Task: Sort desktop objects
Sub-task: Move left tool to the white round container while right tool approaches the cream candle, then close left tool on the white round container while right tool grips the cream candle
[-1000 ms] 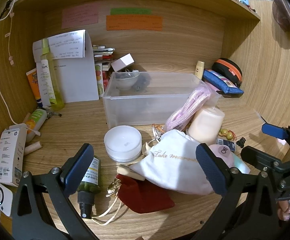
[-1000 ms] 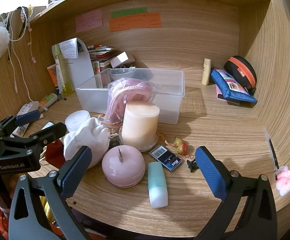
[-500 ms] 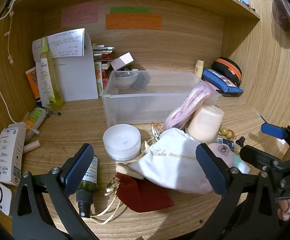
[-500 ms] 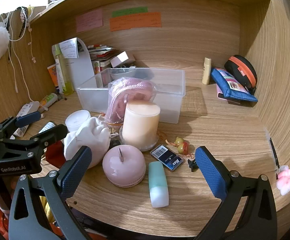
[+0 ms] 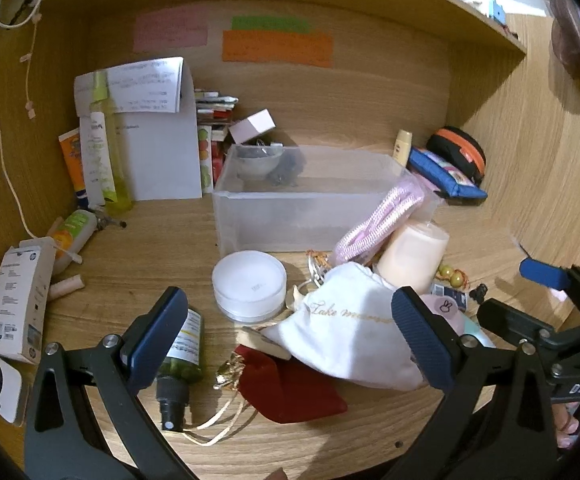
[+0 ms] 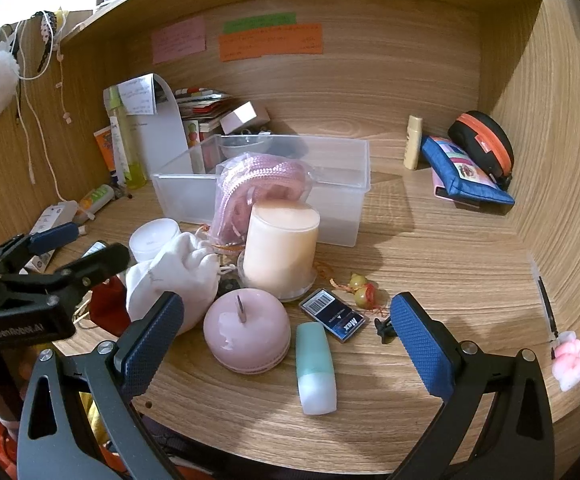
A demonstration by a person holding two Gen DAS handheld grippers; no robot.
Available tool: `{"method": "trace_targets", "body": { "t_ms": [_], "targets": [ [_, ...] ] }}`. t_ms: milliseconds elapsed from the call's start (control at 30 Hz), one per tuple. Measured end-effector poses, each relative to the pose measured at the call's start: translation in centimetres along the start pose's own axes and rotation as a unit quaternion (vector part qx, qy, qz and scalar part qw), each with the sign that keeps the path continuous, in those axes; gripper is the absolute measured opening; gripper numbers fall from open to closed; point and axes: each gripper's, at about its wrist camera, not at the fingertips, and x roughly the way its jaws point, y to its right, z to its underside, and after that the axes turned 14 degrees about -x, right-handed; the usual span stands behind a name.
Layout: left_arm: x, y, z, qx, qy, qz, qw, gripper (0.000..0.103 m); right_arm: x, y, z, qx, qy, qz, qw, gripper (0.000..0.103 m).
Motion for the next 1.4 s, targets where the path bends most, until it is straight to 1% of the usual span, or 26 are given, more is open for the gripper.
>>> {"method": "trace_targets", "body": {
  "t_ms": [100, 200, 267, 333, 400, 500, 633, 733, 833, 967, 1067, 1133, 1167, 1200, 1233, 1267, 1367, 1400],
  "targets": [
    [-0.6, -0.8, -0.4, -0.004, -0.002, 0.011, 0.9999, 0.103, -0.1, 0.1, -0.1, 0.002, 0.002, -0.002, 1.000, 0.103],
    [-0.9, -1.8, -1.0, -0.011, -0.005, 0.009, 0.9999, 0.103, -0.2, 0.1, -0.1, 0.002, 0.005, -0.001, 1.000, 0.103],
    [-0.9, -2.5, -1.3, -0.013, -0.011, 0.007, 0.9998, 0.103, -0.2, 0.2, -0.2, 0.001, 0.009, -0.001, 1.000, 0.103],
    [-0.6, -3.2, -1.9, -0.005, -0.025, 0.011, 0.9996, 0.103, -0.4, 0.2, -0.3, 0.001, 0.015, 0.002, 1.000, 0.103],
    [-0.3, -3.5, -2.3, 0.000, -0.034, 0.007, 0.9994, 0.103, -0.4, 0.2, -0.5, 0.000, 0.022, 0.002, 1.000, 0.103],
    [1.1, -4.0, -3.2, 0.006, -0.070, -0.003, 0.9975, 0.103, 0.0, 0.5, -1.0, 0.003, 0.023, -0.002, 1.000, 0.103],
    [3.8, -5.1, -3.9, 0.004, -0.117, -0.005, 0.9932, 0.103, 1.9, 1.3, -1.8, 0.010, -0.003, -0.015, 1.000, 0.103],
    [6.2, -5.6, -4.1, -0.002, -0.167, 0.011, 0.9858, 0.103, 3.6, 2.2, -2.1, 0.027, -0.028, -0.034, 0.999, 0.103],
    [7.6, -5.5, -4.1, -0.003, -0.196, 0.020, 0.9804, 0.103, 5.2, 3.1, -2.4, 0.048, -0.049, -0.058, 0.996, 0.102],
    [8.5, -5.2, -4.6, 0.001, -0.209, 0.028, 0.9775, 0.103, 6.4, 3.6, -2.7, 0.064, -0.061, -0.078, 0.993, 0.102],
    [9.6, -4.6, -5.0, 0.008, -0.227, 0.026, 0.9735, 0.103, 7.1, 3.4, -3.3, 0.052, -0.066, -0.075, 0.994, 0.102],
    [10.6, -4.5, -5.1, 0.010, -0.243, 0.020, 0.9698, 0.103, 7.7, 2.9, -3.8, 0.038, -0.071, -0.075, 0.994, 0.099],
    [11.0, -4.4, -5.1, 0.010, -0.250, 0.018, 0.9680, 0.101, 8.0, 2.7, -4.0, 0.032, -0.074, -0.076, 0.994, 0.098],
    [11.3, -4.4, -5.2, 0.008, -0.257, 0.016, 0.9664, 0.093, 8.3, 2.5, -4.1, 0.027, -0.078, -0.076, 0.994, 0.095],
    [11.8, -4.3, -5.1, 0.009, -0.267, 0.016, 0.9635, 0.082, 8.6, 2.4, -4.3, 0.023, -0.082, -0.074, 0.994, 0.092],
    [12.2, -4.3, -5.1, 0.008, -0.277, 0.016, 0.9608, 0.079, 8.9, 2.3, -4.3, 0.021, -0.085, -0.072, 0.994, 0.091],
    [13.1, -4.4, -5.0, -0.004, -0.295, 0.021, 0.9552, 0.078, 9.9, 2.2, -4.4, 0.022, -0.097, -0.079, 0.992, 0.081],
    [13.4, -4.5, -4.9, -0.008, -0.302, 0.024, 0.9529, 0.078, 10.2, 2.2, -4.5, 0.023, -0.101, -0.084, 0.991, 0.076]
  ]
}}
